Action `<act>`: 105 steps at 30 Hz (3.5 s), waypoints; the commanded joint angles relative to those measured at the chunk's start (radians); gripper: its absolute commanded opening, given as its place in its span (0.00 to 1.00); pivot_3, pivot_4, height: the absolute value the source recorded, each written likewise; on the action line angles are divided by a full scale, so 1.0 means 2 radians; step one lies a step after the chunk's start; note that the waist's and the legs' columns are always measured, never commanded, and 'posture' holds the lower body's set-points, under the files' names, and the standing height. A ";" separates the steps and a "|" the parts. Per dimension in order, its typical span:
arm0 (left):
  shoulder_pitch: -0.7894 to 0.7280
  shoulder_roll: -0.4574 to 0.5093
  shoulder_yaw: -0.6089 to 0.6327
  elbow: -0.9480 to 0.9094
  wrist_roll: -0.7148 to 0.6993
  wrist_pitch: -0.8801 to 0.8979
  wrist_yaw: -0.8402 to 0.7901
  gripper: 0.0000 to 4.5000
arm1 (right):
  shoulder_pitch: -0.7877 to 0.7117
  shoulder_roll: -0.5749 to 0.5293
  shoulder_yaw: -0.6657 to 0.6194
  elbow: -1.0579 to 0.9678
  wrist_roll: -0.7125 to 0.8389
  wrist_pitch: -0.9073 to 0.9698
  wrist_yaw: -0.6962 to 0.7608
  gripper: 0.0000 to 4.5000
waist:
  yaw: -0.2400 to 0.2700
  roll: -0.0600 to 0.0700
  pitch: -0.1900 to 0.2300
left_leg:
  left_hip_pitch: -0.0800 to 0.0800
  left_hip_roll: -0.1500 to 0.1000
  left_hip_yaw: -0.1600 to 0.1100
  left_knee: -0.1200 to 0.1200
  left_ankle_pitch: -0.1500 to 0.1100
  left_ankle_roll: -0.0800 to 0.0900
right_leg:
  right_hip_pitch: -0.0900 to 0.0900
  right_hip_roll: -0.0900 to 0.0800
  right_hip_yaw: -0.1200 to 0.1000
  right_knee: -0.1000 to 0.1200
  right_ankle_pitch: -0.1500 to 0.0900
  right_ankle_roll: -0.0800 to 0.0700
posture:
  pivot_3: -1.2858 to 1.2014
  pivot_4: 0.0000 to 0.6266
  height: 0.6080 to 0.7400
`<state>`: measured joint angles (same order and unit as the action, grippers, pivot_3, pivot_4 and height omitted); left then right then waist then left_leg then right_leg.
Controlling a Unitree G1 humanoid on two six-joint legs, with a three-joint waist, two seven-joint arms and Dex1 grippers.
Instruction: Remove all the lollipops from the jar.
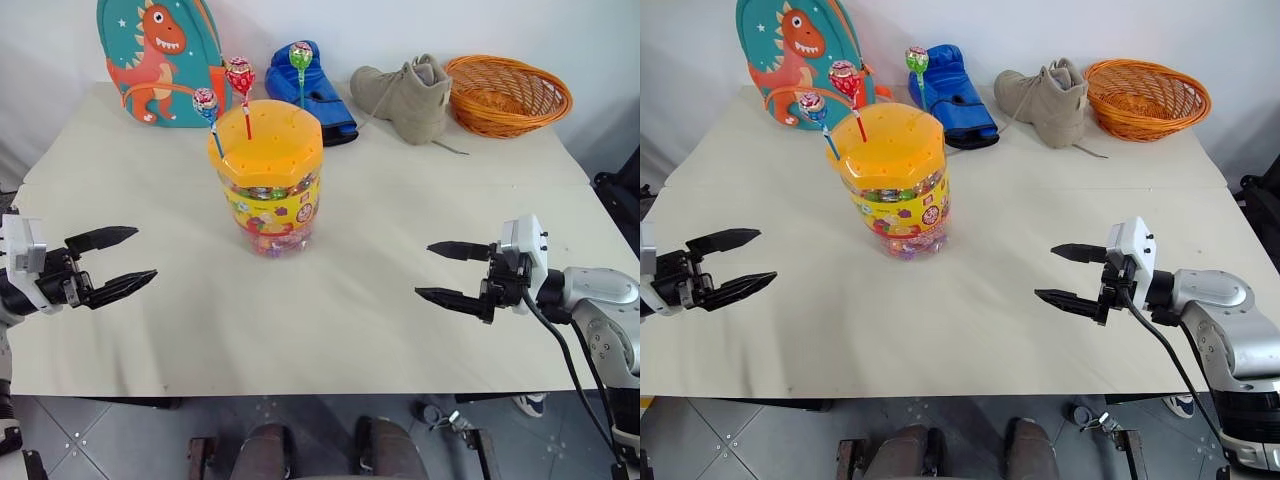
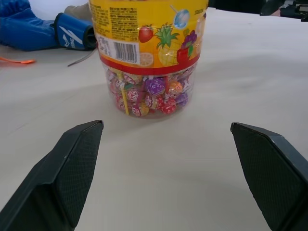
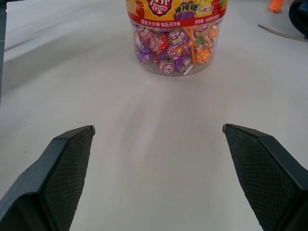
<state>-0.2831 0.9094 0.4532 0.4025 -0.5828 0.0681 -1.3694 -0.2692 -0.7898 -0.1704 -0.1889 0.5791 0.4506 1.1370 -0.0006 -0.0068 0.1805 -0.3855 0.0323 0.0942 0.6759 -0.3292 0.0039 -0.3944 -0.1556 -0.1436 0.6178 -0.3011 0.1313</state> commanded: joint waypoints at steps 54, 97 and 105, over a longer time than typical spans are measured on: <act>-0.398 -0.071 -0.132 0.074 0.054 0.097 0.035 0.46 | -0.198 0.021 0.006 -0.097 0.100 0.095 -0.092 1.00 | -0.001 -0.001 0.000 | -0.002 0.000 0.001 0.003 0.000 0.000 | -0.001 0.001 0.002 0.002 0.000 0.000 | 0.52 0.24 1.00; -0.115 0.033 -0.079 -0.129 0.042 0.702 0.440 0.01 | -0.123 0.009 0.063 -0.075 0.081 0.057 0.041 1.00 | 0.001 -0.004 0.002 | -0.001 0.000 0.001 0.003 -0.001 0.000 | -0.002 0.002 0.005 0.002 0.000 0.000 | 0.52 0.24 1.00; -0.156 0.042 -0.095 -0.092 0.045 0.750 0.434 0.34 | -0.113 0.015 0.047 -0.081 0.084 0.061 0.022 1.00 | 0.001 -0.004 0.002 | -0.001 0.000 0.001 0.003 -0.001 0.000 | -0.002 0.002 0.005 0.003 0.000 0.000 | 0.52 0.24 1.00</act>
<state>-0.5949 0.9645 0.2748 0.2066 -0.5079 1.5440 -0.5081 -0.4962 -0.7494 -0.0392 -0.3146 0.7351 0.5866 1.1876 0.0018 -0.0148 0.1848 -0.3867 0.0331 0.0967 0.6819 -0.3308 0.0035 -0.3982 -0.1524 -0.1327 0.6233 -0.3010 0.1315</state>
